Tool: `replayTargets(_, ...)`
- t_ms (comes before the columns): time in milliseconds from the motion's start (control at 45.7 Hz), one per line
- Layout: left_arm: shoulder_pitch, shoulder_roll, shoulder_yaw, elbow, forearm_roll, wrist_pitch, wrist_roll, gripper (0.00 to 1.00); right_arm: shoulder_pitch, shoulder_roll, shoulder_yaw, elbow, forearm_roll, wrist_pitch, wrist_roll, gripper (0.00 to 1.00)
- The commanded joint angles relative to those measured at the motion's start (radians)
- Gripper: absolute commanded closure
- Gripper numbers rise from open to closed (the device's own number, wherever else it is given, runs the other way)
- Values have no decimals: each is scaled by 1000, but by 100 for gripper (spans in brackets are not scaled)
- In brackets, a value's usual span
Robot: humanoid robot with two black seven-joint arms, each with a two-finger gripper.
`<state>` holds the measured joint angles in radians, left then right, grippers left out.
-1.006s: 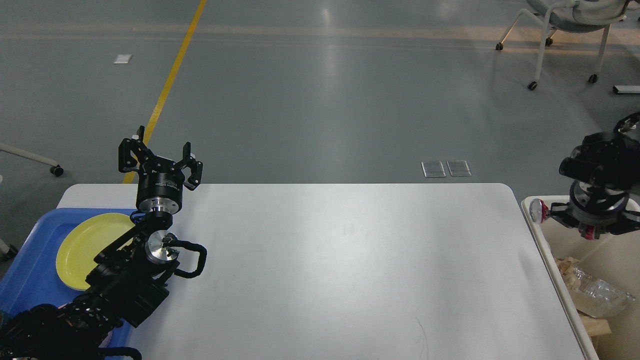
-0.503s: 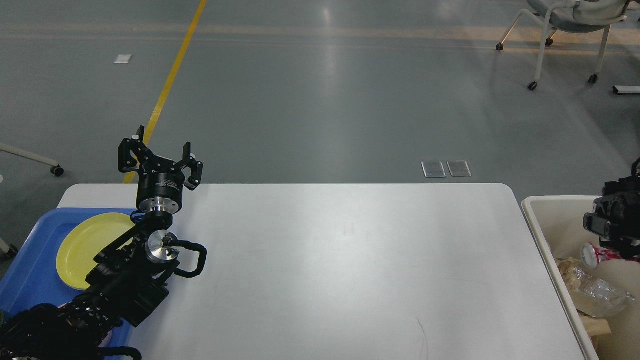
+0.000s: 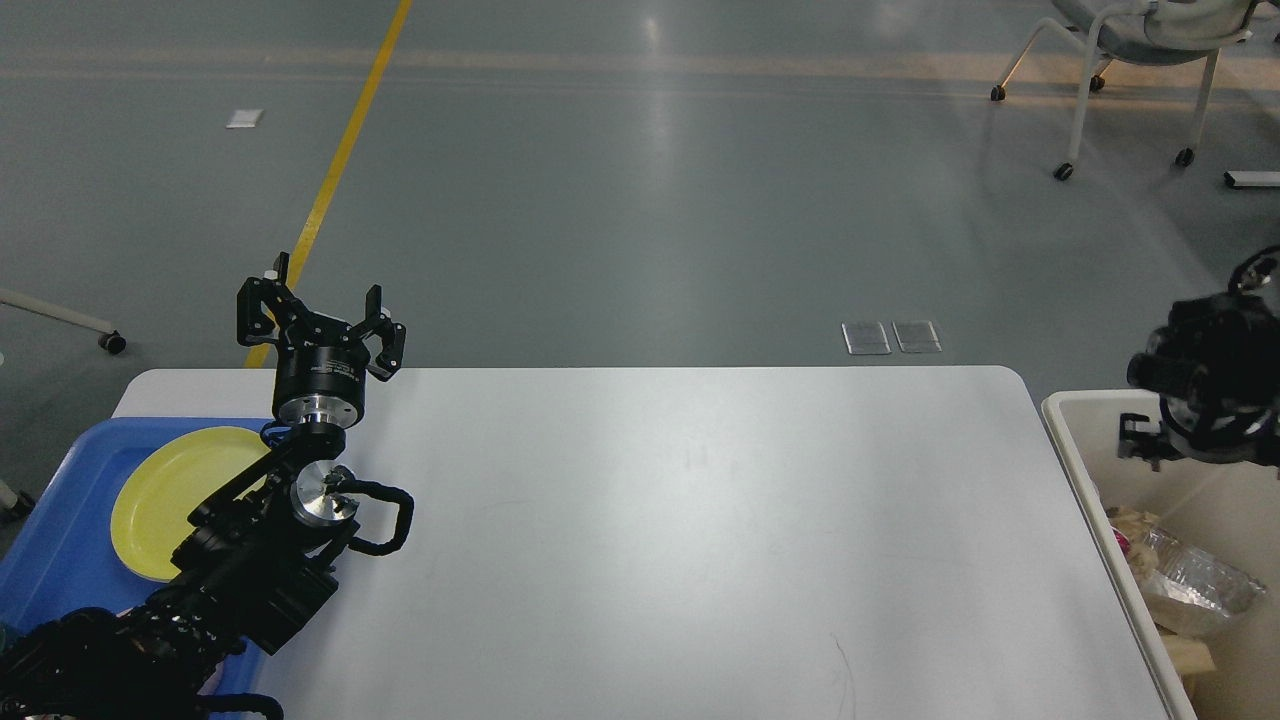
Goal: Tidy desktop
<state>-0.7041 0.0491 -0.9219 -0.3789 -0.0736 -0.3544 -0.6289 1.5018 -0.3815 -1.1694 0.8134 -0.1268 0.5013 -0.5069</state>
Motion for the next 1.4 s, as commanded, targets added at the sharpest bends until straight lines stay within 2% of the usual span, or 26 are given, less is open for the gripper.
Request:
replayTargets(0, 0, 0, 0, 0, 0, 0, 0, 0, 168, 7, 70, 93, 97, 155, -1, 0)
replayTargets(284, 0, 0, 0, 0, 0, 0, 0, 0, 586, 118, 186, 249, 328, 459, 1, 0)
replayTargets(503, 0, 0, 0, 0, 0, 0, 0, 0, 866, 194, 298, 335, 467, 459, 4, 0)
replayTargets(700, 0, 0, 0, 0, 0, 0, 0, 0, 988, 208, 382, 337, 595, 459, 4, 0)
replayTargets(809, 0, 0, 0, 0, 0, 0, 0, 0, 988, 230, 386, 310, 621, 459, 5, 0)
replayTargets(1006, 0, 0, 0, 0, 0, 0, 0, 0, 879, 273, 390, 123, 648, 457, 5, 0)
replayTargets(1290, 0, 0, 0, 0, 0, 0, 0, 0, 654, 361, 534, -181, 664, 19, 2, 0)
replayTargets(1378, 0, 0, 0, 0, 0, 0, 0, 0, 537, 410, 612, -305, 661, -165, 2, 0)
